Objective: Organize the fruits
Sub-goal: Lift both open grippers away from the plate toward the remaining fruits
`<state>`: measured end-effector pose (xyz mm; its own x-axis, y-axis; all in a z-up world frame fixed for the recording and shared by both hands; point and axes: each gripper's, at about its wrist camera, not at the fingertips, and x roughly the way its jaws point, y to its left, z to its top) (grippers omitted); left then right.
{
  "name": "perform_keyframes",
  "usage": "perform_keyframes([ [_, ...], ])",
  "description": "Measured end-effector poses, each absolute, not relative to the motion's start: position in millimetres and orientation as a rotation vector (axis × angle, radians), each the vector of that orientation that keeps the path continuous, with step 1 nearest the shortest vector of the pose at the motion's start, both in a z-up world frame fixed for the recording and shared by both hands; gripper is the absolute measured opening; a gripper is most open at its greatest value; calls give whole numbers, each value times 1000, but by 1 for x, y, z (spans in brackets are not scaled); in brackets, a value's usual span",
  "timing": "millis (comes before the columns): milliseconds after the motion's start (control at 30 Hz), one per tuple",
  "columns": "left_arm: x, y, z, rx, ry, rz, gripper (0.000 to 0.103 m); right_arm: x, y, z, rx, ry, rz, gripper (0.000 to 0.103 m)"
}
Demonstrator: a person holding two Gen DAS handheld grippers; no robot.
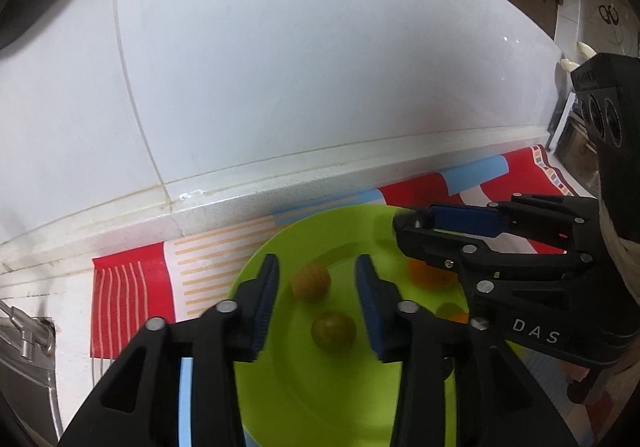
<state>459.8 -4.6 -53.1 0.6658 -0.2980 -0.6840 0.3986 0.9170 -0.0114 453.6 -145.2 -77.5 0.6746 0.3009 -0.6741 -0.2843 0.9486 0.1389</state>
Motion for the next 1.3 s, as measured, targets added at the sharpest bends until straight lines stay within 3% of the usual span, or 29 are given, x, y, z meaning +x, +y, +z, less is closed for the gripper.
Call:
perform_keyframes([
  [533, 407, 6, -6, 108, 682, -353, 50, 408, -148, -38, 33, 688, 313, 31],
  [667, 384, 10, 10, 106, 651, -340, 59, 385, -149, -20, 38, 650, 306, 39],
  [900, 345, 17, 27, 96, 623, -314, 77, 343, -145, 1, 17, 608, 291, 40],
  [1000, 328, 20, 32, 98, 613, -307, 81, 327, -146, 7, 11, 596, 274, 46],
  [1300, 276, 25, 45, 123, 567, -282, 90, 279, -150, 15, 13, 596, 240, 50],
])
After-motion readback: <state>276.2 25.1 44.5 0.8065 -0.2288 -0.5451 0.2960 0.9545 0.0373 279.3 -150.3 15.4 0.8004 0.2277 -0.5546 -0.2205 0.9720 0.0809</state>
